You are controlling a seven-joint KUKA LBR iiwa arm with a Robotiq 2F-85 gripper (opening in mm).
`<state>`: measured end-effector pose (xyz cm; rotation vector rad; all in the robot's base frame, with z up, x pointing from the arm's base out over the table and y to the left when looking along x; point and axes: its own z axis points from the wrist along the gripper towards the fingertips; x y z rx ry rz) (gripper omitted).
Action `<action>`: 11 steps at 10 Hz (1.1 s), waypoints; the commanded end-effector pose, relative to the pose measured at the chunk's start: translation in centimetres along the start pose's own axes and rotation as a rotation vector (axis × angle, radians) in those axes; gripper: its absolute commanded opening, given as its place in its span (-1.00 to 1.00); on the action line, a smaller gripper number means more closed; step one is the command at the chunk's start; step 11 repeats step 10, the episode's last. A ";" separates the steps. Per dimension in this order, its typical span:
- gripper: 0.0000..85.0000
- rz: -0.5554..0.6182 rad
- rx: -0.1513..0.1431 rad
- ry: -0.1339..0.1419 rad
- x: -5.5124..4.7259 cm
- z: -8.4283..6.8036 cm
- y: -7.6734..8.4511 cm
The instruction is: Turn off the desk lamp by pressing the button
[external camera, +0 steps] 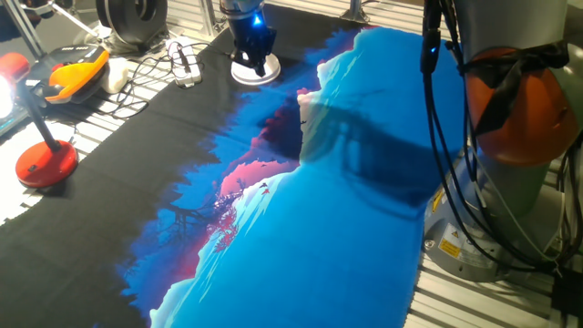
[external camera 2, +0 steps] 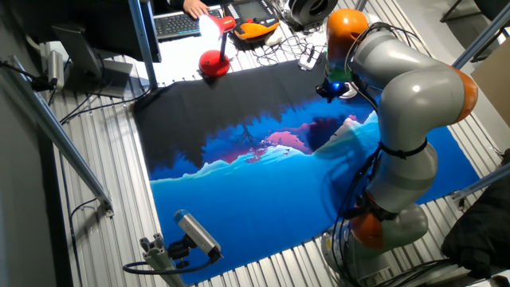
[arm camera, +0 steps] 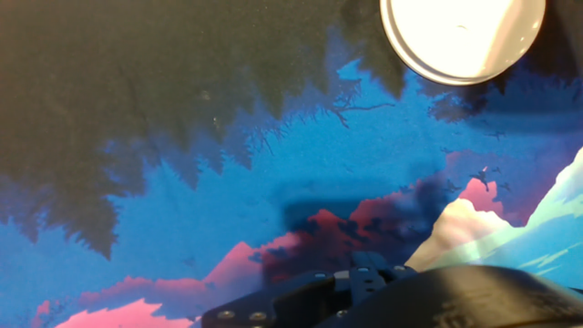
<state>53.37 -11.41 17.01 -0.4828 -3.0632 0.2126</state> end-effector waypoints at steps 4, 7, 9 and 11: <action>-1.00 0.000 0.002 0.000 -0.2 0.1 -0.1; -1.00 -0.001 0.002 0.000 -0.2 0.1 0.0; -1.00 -0.003 0.002 0.000 -0.2 0.1 0.0; -1.00 -0.003 0.003 0.000 -0.2 0.1 0.0</action>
